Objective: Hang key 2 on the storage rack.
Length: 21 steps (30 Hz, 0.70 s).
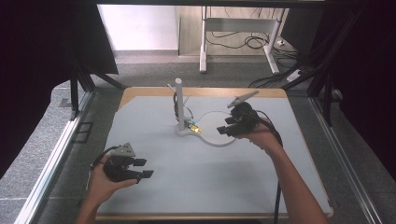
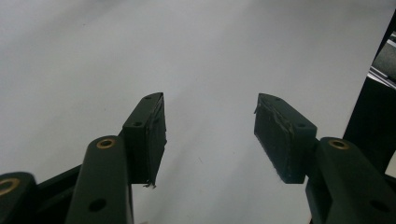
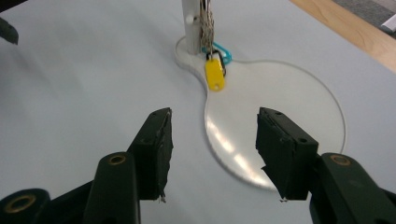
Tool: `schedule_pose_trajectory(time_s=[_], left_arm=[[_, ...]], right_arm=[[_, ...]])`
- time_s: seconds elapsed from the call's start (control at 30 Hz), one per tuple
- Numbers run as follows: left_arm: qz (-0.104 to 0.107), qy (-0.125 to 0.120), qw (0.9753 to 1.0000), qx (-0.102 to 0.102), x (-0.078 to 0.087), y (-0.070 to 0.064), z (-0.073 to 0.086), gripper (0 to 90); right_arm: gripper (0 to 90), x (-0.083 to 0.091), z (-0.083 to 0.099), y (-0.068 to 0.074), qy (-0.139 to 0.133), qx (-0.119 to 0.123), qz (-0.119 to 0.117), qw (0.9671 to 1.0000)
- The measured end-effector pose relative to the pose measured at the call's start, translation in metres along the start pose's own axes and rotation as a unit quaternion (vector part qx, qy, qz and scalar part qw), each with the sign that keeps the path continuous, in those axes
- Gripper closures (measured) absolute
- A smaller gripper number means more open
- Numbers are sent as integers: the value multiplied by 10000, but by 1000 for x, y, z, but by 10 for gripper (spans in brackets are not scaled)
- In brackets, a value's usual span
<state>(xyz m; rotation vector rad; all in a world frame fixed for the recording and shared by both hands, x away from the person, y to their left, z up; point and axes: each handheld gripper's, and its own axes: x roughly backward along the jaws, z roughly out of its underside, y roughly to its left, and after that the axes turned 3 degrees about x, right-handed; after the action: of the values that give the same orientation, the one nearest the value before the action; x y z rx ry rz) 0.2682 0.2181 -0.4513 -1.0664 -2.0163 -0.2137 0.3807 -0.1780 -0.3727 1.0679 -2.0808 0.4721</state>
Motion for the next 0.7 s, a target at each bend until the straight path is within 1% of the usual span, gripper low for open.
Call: schedule_pose_trajectory(time_s=[0.07, 0.1, 0.13, 0.17, 0.2, 0.23, 0.3, 0.4, 0.57, 0.63, 0.67, 0.7], left_arm=[[4, -20, 10000, -12, 0, -1, 1, 437], [3, 0, 10000, -50, 1, 0, 1, 437], [-8, -6, 10000, -6, 2, -1, 1, 436], [-9, -10, 10000, -4, 2, -1, 1, 436], [-15, -29, 10000, -12, 3, -1, 2, 436], [-20, -32, 10000, -3, 4, -2, 2, 435], [-34, -36, 10000, -4, 6, -2, 3, 435], [-60, -59, 10000, 28, 7, -2, 4, 434], [-77, -54, 9999, 90, 7, 0, 5, 430], [-92, -47, 9999, 120, 7, 0, 6, 428], [-95, -41, 9999, 124, 7, 0, 6, 427], [-98, -37, 9999, 122, 7, 0, 6, 427]], right_arm=[[455, 5, 20, 3, -74, -58, 56, 9999], [450, 8, 30, 4, -105, -62, 79, 9999], [450, 10, 40, 5, -182, -77, 91, 9998], [449, 14, 53, 6, -298, -134, 106, 9994], [449, 15, 58, 7, -336, -174, 117, 9992], [449, 18, 72, 9, -410, -242, 143, 9988], [447, 22, 92, 12, -448, -282, 235, 9983], [447, 26, 119, 16, -533, -409, 320, 9972], [445, 25, 146, 20, -596, -505, 280, 9965], [439, 23, 151, 19, -458, -506, 289, 9973], [440, 23, 151, 18, -455, -511, 325, 9971], [440, 25, 152, 17, -532, -569, 319, 9965]])
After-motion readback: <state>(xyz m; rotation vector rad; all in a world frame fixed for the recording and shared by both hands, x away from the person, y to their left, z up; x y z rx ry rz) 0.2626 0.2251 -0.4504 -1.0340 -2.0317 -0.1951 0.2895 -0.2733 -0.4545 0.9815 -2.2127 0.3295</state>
